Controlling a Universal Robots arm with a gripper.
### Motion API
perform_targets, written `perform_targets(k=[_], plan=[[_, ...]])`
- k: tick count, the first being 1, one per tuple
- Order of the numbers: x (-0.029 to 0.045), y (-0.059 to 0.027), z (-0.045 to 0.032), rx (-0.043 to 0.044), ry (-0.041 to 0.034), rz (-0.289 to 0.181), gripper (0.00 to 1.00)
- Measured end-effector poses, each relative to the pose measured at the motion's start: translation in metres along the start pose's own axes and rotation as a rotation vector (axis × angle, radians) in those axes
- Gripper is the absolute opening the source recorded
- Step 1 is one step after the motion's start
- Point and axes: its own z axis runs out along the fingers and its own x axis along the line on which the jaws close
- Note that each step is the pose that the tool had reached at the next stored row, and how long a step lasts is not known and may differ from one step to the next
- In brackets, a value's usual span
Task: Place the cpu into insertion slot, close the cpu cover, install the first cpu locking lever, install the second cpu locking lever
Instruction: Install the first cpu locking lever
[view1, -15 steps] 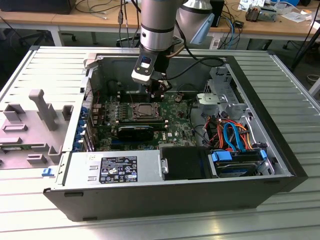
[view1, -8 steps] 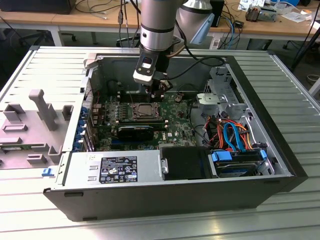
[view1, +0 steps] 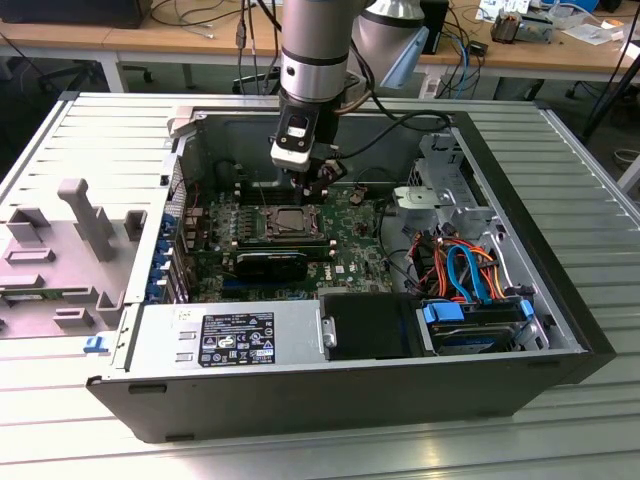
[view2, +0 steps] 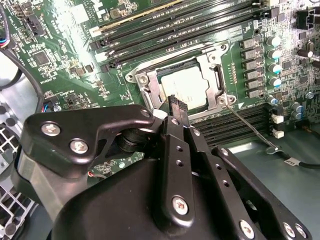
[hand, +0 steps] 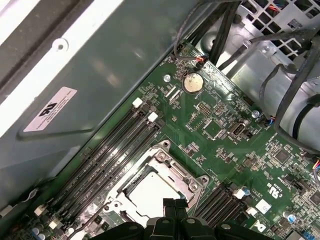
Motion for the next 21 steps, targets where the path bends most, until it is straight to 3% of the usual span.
perform_targets(k=[21], plan=[[0.0, 0.0, 0.0, -0.0008, -0.0059, -0.136, 0.11]])
